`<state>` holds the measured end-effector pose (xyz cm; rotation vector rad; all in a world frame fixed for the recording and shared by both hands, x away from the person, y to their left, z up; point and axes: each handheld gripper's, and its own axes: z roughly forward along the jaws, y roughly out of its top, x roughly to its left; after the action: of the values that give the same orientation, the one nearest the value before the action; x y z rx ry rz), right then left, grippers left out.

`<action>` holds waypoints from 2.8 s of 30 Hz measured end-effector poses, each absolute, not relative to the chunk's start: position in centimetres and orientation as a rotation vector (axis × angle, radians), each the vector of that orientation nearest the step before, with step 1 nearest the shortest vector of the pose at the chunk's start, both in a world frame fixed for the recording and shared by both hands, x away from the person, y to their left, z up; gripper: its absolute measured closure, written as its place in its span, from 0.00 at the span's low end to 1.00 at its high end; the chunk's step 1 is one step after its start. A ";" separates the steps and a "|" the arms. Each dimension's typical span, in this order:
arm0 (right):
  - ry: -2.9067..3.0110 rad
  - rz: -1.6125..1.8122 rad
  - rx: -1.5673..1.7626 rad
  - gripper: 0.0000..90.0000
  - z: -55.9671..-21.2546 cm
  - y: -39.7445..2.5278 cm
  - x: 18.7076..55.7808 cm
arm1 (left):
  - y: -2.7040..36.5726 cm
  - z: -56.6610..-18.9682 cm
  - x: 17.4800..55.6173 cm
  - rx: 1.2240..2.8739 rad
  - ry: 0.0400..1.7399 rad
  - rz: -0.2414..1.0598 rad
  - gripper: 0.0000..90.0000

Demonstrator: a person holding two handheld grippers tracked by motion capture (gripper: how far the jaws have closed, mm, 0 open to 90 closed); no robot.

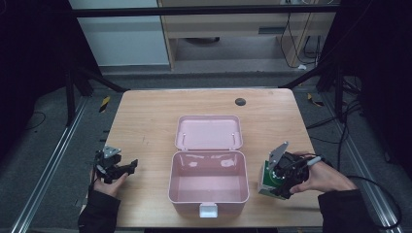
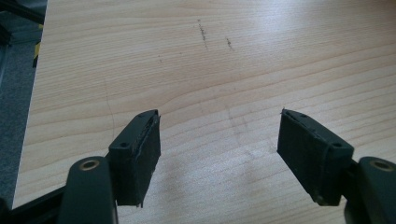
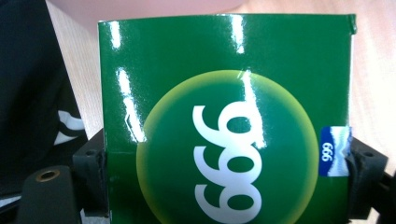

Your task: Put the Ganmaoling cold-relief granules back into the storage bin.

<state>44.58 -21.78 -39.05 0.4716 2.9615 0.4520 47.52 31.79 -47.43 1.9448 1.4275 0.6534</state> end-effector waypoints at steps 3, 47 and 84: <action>2.951 0.469 0.472 0.18 -38.1 -21.8 44.7 | 31.8 -47.4 47.5 1.945 1.428 0.653 0.33; 2.918 0.505 0.285 0.18 -27.1 -16.0 43.8 | 31.9 -47.4 47.5 1.944 1.430 0.650 0.33; 2.939 0.520 0.076 0.18 -29.8 -8.6 45.5 | 31.9 -47.3 47.5 1.945 1.424 0.654 0.33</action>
<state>45.47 -8.64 -29.85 0.0758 2.9392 0.5201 47.48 31.87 -47.34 1.9446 1.4243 0.6541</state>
